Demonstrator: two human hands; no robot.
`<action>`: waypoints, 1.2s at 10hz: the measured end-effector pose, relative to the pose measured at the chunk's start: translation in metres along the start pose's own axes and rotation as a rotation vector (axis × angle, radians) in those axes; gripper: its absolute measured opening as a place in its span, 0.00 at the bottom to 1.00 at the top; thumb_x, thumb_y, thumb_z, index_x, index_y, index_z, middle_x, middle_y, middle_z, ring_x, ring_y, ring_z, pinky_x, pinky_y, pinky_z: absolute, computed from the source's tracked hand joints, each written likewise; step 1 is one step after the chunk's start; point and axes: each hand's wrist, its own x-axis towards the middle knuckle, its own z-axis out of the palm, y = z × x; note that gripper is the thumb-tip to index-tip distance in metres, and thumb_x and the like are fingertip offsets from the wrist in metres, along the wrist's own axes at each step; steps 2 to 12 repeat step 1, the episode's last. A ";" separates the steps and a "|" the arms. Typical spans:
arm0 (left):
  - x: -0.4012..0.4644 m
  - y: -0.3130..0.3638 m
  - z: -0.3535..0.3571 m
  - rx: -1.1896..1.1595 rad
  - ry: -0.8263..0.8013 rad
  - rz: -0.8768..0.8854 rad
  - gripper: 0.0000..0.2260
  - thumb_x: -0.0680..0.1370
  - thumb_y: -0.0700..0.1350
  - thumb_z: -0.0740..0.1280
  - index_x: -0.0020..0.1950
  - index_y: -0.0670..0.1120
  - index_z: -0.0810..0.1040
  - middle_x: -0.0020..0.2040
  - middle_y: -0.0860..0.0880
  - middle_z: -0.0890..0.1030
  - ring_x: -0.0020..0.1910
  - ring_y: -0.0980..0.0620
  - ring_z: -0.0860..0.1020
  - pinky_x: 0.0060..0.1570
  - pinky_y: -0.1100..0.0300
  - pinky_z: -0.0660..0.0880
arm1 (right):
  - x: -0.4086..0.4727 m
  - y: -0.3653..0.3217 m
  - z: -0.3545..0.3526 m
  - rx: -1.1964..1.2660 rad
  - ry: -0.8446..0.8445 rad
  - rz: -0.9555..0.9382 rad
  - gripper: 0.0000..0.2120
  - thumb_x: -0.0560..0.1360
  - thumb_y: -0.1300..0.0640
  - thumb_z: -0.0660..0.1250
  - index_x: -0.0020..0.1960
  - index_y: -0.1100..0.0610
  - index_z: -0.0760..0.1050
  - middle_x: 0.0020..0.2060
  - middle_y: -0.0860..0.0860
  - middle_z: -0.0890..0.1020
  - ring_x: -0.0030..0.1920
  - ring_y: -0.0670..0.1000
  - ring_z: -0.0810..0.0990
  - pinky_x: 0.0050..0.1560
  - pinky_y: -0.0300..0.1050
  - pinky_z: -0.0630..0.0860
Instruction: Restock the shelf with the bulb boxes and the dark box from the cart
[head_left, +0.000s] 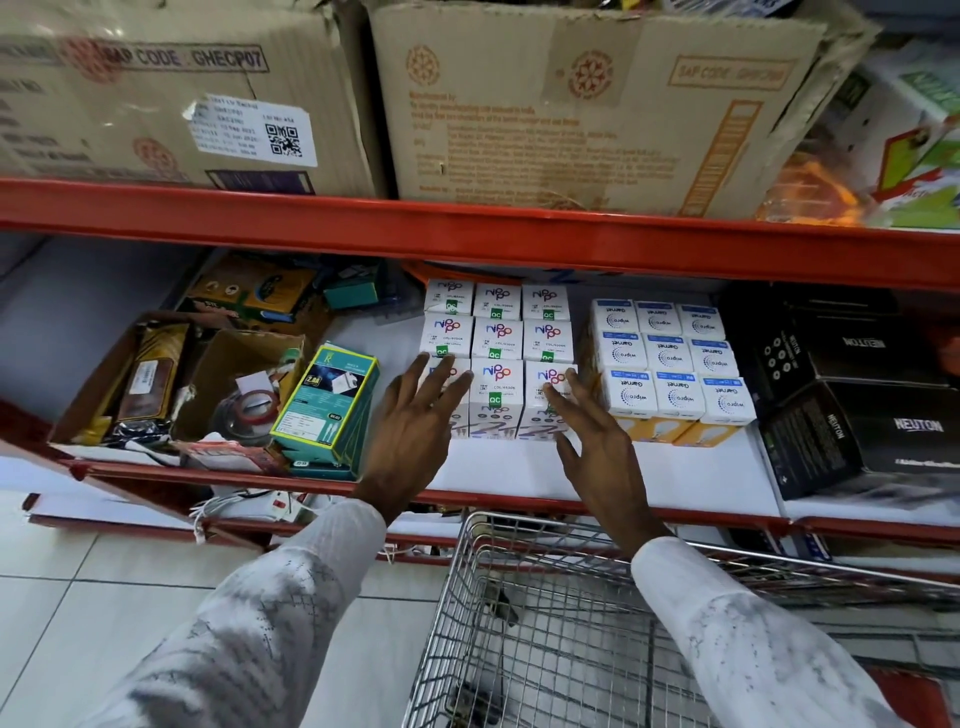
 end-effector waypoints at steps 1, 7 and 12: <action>-0.005 0.007 -0.016 0.041 0.067 0.021 0.31 0.72 0.43 0.74 0.73 0.50 0.68 0.76 0.44 0.68 0.76 0.38 0.61 0.70 0.36 0.62 | -0.001 -0.013 -0.013 -0.198 0.064 -0.100 0.29 0.74 0.60 0.68 0.74 0.48 0.67 0.77 0.50 0.65 0.75 0.55 0.67 0.60 0.53 0.81; -0.005 0.007 -0.016 0.041 0.067 0.021 0.31 0.72 0.43 0.74 0.73 0.50 0.68 0.76 0.44 0.68 0.76 0.38 0.61 0.70 0.36 0.62 | -0.001 -0.013 -0.013 -0.198 0.064 -0.100 0.29 0.74 0.60 0.68 0.74 0.48 0.67 0.77 0.50 0.65 0.75 0.55 0.67 0.60 0.53 0.81; -0.005 0.007 -0.016 0.041 0.067 0.021 0.31 0.72 0.43 0.74 0.73 0.50 0.68 0.76 0.44 0.68 0.76 0.38 0.61 0.70 0.36 0.62 | -0.001 -0.013 -0.013 -0.198 0.064 -0.100 0.29 0.74 0.60 0.68 0.74 0.48 0.67 0.77 0.50 0.65 0.75 0.55 0.67 0.60 0.53 0.81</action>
